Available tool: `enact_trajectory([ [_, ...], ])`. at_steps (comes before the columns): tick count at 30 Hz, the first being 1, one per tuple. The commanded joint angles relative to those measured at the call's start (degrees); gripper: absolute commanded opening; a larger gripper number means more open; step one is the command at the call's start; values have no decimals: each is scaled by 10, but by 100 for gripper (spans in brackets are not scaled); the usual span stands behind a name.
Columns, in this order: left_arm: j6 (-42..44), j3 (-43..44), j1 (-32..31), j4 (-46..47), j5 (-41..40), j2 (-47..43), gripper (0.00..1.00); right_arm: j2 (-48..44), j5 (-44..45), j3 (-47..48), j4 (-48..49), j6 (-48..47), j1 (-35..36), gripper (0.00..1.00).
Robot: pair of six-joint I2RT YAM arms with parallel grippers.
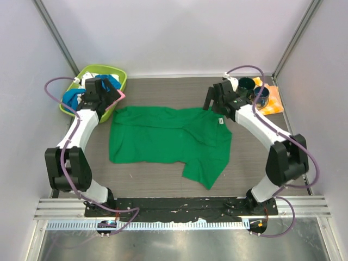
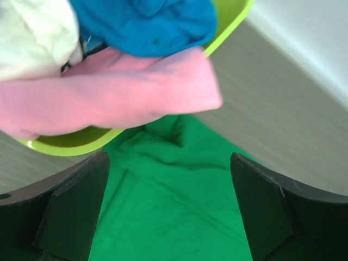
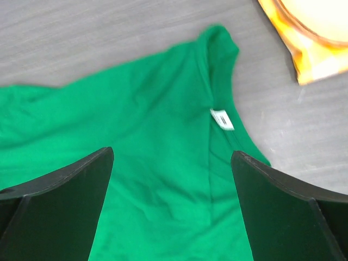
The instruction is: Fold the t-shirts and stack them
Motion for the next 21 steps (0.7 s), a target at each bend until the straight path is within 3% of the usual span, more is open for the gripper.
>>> enact_trajectory([
  [1, -32, 36, -35, -10, 9, -50, 95, 88, -12, 104, 23, -21, -8, 96],
  [9, -65, 22, -139, 24, 22, -25, 89, 190, -78, 164, 87, -28, -35, 95],
  [21, -76, 10, -160, 131, 34, 107, 88, 241, -160, 125, 168, -19, -51, 93],
])
